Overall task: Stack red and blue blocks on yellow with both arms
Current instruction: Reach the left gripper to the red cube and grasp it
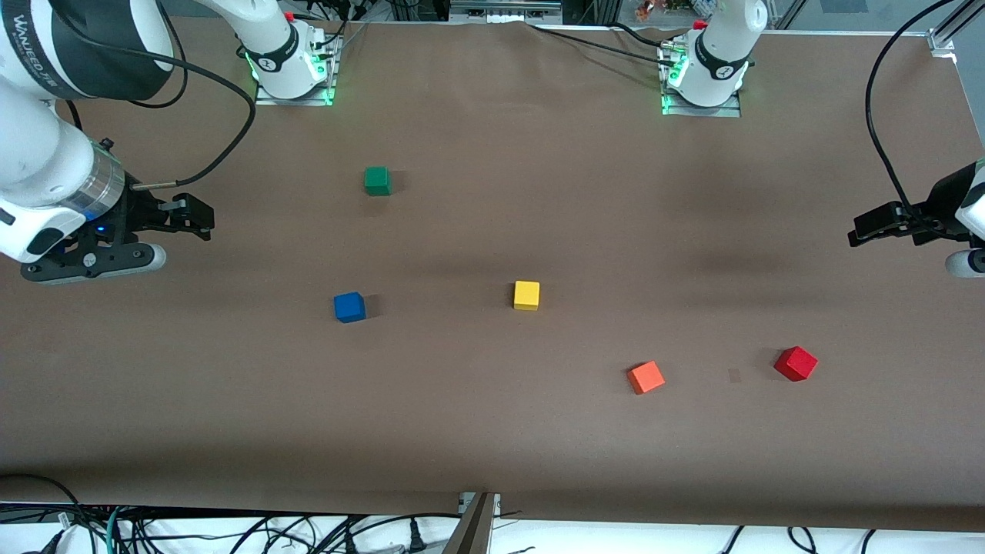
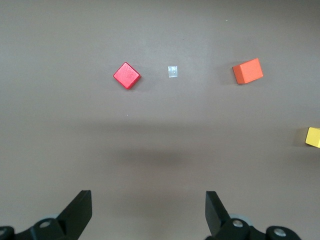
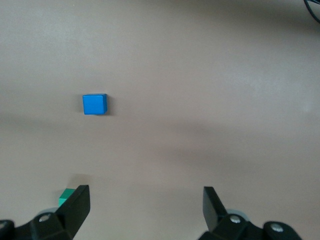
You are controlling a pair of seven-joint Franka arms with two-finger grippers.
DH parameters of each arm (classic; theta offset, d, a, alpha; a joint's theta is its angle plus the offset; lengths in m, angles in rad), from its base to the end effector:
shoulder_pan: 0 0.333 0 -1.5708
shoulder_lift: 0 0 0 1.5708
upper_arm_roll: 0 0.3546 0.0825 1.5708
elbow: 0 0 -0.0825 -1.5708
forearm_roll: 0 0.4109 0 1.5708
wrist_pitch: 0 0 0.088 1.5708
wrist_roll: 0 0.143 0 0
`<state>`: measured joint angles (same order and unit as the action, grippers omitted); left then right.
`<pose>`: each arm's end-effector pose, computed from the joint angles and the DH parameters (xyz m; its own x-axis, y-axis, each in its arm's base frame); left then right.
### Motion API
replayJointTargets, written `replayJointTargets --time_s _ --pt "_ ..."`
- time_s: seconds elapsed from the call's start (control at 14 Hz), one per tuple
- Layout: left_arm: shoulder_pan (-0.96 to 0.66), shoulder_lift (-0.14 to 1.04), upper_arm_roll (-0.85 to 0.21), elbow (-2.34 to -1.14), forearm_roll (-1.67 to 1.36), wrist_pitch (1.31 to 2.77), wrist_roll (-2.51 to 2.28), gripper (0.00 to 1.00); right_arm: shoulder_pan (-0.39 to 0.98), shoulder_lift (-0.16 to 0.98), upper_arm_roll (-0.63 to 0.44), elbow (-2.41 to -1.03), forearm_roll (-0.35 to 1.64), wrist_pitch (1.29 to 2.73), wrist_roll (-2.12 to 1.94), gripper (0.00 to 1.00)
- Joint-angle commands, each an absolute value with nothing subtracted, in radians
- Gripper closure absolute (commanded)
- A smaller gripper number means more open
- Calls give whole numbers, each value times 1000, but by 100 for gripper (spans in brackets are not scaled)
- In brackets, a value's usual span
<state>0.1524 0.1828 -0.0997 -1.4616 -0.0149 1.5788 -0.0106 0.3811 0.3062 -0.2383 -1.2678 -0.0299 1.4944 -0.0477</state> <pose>0.6386 0.0369 0.5709 0.9958 0.0637 -0.0650 0.0659 -0.9973 0.0323 0.6611 0.1158 0.5831 0.9785 0.1920 -0.0758 0.1988 -0.9752 0.0974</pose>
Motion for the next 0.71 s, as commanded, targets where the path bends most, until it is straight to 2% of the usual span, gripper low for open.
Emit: replayJointTargets --time_s 0.0,0.14,0.36,0.64 --pt "161 206 -97 -1417 -6 1551 -5 0 380 310 -235 -1243 -43 1473 -38 0" --pt "163 236 -89 -1416 -12 1555 -3 0 377 308 -236 -1243 -41 1476 -40 0" --pt "185 351 -87 -1339 -12 1565 52 0 376 308 -238 -1243 -43 1479 -38 0" --pt "209 538 -87 -1344 -5 1822 374 0 377 308 -236 -1243 -41 1480 -38 0"
